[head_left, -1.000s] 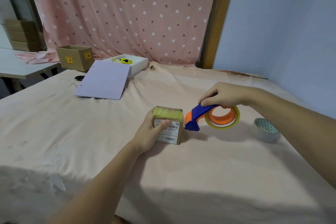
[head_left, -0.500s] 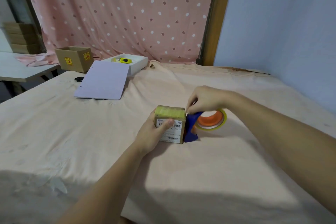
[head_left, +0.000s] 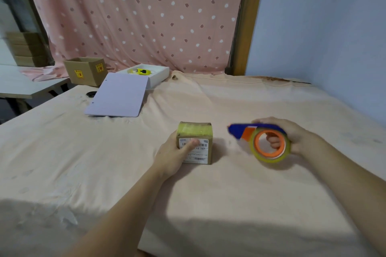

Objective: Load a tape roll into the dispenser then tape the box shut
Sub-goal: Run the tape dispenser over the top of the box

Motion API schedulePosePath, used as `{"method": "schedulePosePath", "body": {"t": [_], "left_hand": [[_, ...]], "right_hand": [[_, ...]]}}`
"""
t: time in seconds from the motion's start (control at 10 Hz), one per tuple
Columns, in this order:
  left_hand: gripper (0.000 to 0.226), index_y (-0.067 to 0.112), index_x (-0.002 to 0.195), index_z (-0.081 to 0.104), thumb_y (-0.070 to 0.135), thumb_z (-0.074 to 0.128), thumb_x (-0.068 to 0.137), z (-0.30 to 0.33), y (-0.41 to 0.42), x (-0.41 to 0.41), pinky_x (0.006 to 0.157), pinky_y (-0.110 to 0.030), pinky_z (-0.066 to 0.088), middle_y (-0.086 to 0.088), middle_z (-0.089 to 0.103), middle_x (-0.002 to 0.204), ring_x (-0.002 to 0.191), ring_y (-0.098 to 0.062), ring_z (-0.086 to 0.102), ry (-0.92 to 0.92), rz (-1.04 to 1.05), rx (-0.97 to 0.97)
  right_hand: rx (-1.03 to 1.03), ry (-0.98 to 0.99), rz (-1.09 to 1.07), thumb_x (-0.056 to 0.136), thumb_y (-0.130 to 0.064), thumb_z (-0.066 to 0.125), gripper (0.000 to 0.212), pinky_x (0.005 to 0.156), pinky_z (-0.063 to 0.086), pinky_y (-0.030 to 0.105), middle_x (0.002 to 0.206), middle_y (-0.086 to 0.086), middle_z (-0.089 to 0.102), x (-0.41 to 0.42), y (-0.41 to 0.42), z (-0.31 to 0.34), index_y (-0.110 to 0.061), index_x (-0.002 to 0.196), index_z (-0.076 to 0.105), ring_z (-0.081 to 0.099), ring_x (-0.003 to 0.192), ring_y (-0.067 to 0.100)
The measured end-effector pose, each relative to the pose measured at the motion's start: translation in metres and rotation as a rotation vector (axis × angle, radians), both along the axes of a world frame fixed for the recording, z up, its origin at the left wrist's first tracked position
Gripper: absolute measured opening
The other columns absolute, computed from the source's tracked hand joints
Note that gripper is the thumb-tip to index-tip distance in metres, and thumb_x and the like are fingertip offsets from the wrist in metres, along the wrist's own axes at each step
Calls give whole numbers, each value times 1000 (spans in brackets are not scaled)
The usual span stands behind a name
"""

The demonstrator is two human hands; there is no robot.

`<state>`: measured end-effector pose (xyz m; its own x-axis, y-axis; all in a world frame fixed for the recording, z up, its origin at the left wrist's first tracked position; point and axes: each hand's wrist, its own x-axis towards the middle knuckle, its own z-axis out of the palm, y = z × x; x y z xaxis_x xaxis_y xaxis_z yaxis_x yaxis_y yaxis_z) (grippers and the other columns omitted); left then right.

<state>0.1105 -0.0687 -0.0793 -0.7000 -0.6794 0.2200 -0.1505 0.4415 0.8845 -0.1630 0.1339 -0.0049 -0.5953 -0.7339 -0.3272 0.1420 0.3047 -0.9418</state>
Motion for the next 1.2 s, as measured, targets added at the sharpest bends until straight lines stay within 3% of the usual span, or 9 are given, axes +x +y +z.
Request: {"method": "schedulePosePath", "body": {"t": [0.1, 0.2, 0.4, 0.5, 0.7, 0.8, 0.9, 1.0, 1.2], "left_hand": [[40, 51, 108, 63, 77, 57, 78, 2, 3, 1, 97, -36, 52, 29, 75, 103, 100, 3, 70, -4, 8, -8], [41, 48, 108, 66, 76, 59, 80, 7, 9, 1, 97, -38, 53, 27, 76, 103, 100, 1, 71, 10, 8, 8], [24, 36, 106, 69, 51, 69, 88, 25, 54, -24, 88, -34, 57, 15, 79, 104, 96, -3, 74, 123, -118, 38], [43, 28, 118, 66, 55, 72, 86, 24, 74, -46, 91, -42, 59, 5, 78, 112, 104, -13, 74, 138, -205, 42], [68, 25, 128, 54, 68, 71, 78, 11, 84, -63, 99, -44, 56, 8, 75, 119, 110, -10, 71, 55, -249, 132], [110, 14, 145, 35, 81, 71, 67, 9, 77, -63, 102, -44, 54, 13, 73, 121, 116, -12, 69, -39, -233, 155], [104, 12, 142, 36, 71, 80, 68, 8, 74, -59, 101, -45, 55, 12, 74, 121, 114, -9, 70, -44, -235, 127], [54, 30, 127, 56, 51, 77, 82, 1, 74, -56, 98, -39, 57, 15, 75, 118, 110, -4, 71, -68, -243, 10], [62, 43, 126, 59, 82, 54, 78, 3, 69, -55, 99, -42, 53, 17, 73, 122, 112, -10, 67, -242, -155, -231]], "right_hand": [[-166, -128, -242, 88, -35, 71, 12, 44, 30, 22, 59, -3, 43, 0, 22, 2, -24, 88, 72, 37, 43, 9], [-241, 184, -332, 92, -25, 73, 18, 52, 47, 20, 78, 1, 72, 13, 33, -3, -15, 106, 75, 63, 56, 10], [42, 1126, -235, 86, -45, 76, 45, 79, 56, 34, 115, -4, 73, 34, 44, -41, -34, 126, 60, 69, 94, 11], [249, 1354, -135, 84, -47, 78, 60, 94, 52, 45, 129, -2, 70, 28, 47, -54, -29, 137, 56, 64, 112, 28], [409, 1604, -160, 88, -35, 72, 39, 86, 47, 45, 112, 6, 65, 30, 52, -69, -22, 124, 64, 58, 105, 33], [159, 1701, -272, 91, -29, 64, 26, 86, 50, 50, 115, 11, 66, 45, 54, -61, -14, 110, 73, 60, 104, 37], [-2, 1306, -171, 96, -45, 54, 40, 86, 53, 42, 112, -3, 67, 73, 49, -56, -18, 121, 68, 64, 101, 23], [39, 967, -111, 83, -60, 63, 57, 90, 57, 37, 121, -16, 69, 91, 41, -63, -33, 133, 61, 66, 108, 8], [132, 855, -18, 86, -62, 59, 49, 95, 57, 41, 127, -26, 67, 101, 39, -65, -57, 133, 47, 64, 115, 5]]}}
